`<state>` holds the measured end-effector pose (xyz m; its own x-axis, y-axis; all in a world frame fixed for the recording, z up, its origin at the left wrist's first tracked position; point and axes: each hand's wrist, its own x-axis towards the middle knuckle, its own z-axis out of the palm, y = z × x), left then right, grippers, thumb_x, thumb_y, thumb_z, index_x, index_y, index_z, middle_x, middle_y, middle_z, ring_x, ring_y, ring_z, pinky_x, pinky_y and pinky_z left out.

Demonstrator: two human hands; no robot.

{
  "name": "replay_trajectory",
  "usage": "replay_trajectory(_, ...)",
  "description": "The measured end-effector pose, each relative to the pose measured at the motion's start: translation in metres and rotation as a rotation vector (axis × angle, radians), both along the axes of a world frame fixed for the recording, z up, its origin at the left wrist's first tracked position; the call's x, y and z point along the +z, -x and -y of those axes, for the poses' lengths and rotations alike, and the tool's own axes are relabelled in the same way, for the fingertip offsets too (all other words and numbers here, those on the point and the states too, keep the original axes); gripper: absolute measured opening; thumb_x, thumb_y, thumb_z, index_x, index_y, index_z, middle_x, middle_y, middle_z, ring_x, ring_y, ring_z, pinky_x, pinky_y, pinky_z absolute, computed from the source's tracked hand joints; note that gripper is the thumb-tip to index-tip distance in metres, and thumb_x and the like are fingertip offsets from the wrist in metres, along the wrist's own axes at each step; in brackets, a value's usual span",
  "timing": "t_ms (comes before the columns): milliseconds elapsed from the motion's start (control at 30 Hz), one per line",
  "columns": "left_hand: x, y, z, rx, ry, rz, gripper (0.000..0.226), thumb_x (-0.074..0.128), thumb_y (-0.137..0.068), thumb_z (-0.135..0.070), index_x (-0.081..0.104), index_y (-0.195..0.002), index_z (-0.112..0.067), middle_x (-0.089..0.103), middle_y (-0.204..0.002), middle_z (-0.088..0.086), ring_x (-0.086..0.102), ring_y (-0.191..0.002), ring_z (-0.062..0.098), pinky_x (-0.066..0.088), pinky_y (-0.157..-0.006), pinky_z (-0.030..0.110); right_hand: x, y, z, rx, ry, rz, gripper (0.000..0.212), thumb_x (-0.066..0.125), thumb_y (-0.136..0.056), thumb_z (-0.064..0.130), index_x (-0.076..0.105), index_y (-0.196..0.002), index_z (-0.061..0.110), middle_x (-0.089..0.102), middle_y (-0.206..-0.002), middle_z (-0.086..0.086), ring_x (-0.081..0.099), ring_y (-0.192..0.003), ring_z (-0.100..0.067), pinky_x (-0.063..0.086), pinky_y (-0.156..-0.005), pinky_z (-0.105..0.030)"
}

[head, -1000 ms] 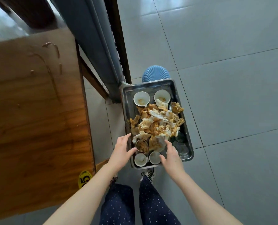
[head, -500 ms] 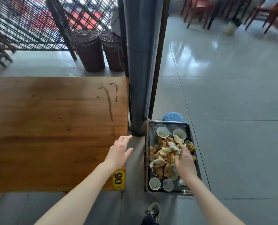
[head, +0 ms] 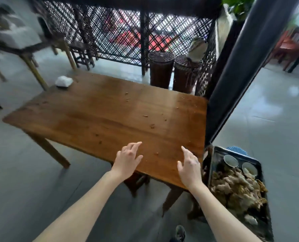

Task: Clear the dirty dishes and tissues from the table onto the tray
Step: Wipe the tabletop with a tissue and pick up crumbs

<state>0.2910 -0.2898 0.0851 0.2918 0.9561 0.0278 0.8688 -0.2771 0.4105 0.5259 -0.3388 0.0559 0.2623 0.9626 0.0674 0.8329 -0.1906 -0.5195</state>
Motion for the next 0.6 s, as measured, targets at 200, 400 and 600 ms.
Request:
replay_trajectory(200,0.007,0.114,0.016,0.237,0.028,0.006,0.053,0.048,-0.097,-0.037,0.032,-0.146,-0.025,0.039,-0.145,-0.004,0.04,-0.131,0.018,0.035,-0.105,0.041,0.008,0.105,-0.032,0.289,-0.009,0.087,0.064,0.062,-0.089,0.014,0.033,-0.146,0.018,0.042,-0.147,-0.007,0.037,-0.136,-0.026,0.028,-0.112,-0.039)
replay_trajectory(400,0.01,0.214,0.03,0.456,0.038,-0.022,0.052,0.045,-0.098,-0.038,0.032,-0.146,-0.025,0.038,-0.147,-0.003,0.038,-0.133,0.019,0.033,-0.106,0.038,0.014,0.193,-0.071,0.487,0.005,0.09,0.063,0.056,-0.093,0.017,0.027,-0.149,0.023,0.031,-0.153,-0.003,0.025,-0.143,-0.024,0.02,-0.116,-0.043)
replay_trajectory(600,-0.005,0.297,0.025,0.572,0.086,-0.086,0.053,0.043,-0.098,-0.04,0.028,-0.147,-0.027,0.035,-0.148,-0.005,0.037,-0.133,0.017,0.033,-0.103,0.035,-0.002,0.267,-0.1,0.598,0.043,0.064,0.063,0.055,-0.094,0.015,0.025,-0.149,0.022,0.025,-0.156,-0.003,0.02,-0.145,-0.022,0.016,-0.117,-0.042)
